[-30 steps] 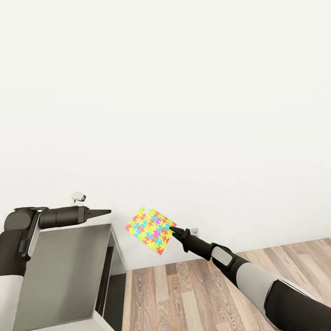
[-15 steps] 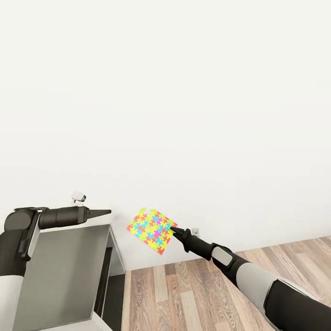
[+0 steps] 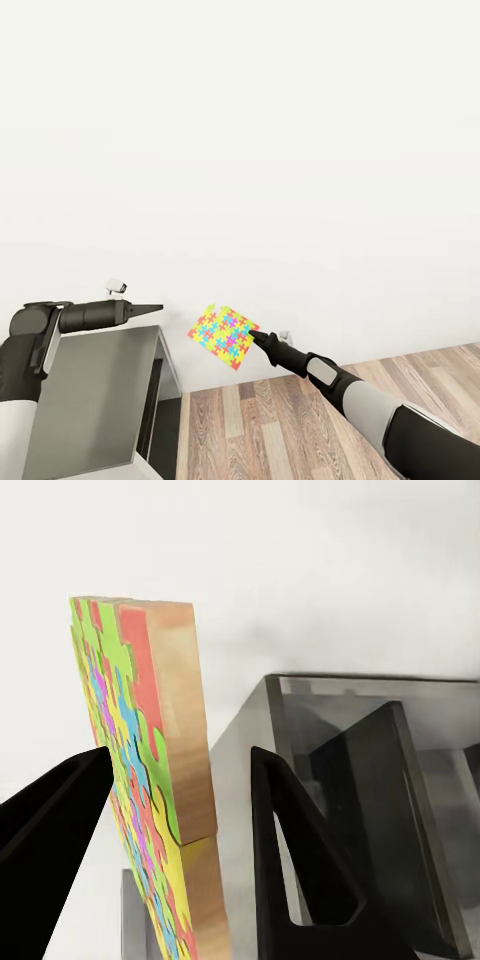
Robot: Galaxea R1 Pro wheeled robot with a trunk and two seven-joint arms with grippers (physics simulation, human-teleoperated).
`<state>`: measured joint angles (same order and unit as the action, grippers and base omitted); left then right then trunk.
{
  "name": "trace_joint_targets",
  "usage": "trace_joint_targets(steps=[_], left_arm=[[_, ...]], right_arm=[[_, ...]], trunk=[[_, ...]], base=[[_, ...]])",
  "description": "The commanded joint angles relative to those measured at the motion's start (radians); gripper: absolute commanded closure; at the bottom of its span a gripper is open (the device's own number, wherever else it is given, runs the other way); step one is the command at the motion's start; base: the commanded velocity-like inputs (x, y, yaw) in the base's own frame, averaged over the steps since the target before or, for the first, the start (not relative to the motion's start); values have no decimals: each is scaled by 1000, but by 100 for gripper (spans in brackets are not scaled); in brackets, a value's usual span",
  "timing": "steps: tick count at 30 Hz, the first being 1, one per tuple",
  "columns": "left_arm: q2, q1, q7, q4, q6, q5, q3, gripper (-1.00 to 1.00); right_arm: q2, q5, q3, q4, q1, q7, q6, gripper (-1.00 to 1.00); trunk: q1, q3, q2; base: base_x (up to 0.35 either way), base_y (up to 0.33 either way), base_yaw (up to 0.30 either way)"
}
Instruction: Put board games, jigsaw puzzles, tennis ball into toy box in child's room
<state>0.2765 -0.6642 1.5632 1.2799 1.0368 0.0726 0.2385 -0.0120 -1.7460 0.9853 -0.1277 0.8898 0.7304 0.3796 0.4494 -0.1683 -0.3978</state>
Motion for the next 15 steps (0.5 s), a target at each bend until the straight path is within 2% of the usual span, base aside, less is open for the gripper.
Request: trace_joint_targets(steps=[1,11,15], left_arm=[[0,-1,8,0,10,8,1,-100],[0,1,8,0,10,7,3,-100],[0,1,8,0,10,8,3,-100]], right_arm=[[-1,-11,6,2,1,3,7,100],[-1,-11,6,2,1,4,6,100],[-1,-12,6,2,1,4,5,100]], trunk=[[1,-2,-2],[1,-2,-2],[1,-2,-2]], base=[[0,0,0],[-1,0,0],[-125,16,0]])
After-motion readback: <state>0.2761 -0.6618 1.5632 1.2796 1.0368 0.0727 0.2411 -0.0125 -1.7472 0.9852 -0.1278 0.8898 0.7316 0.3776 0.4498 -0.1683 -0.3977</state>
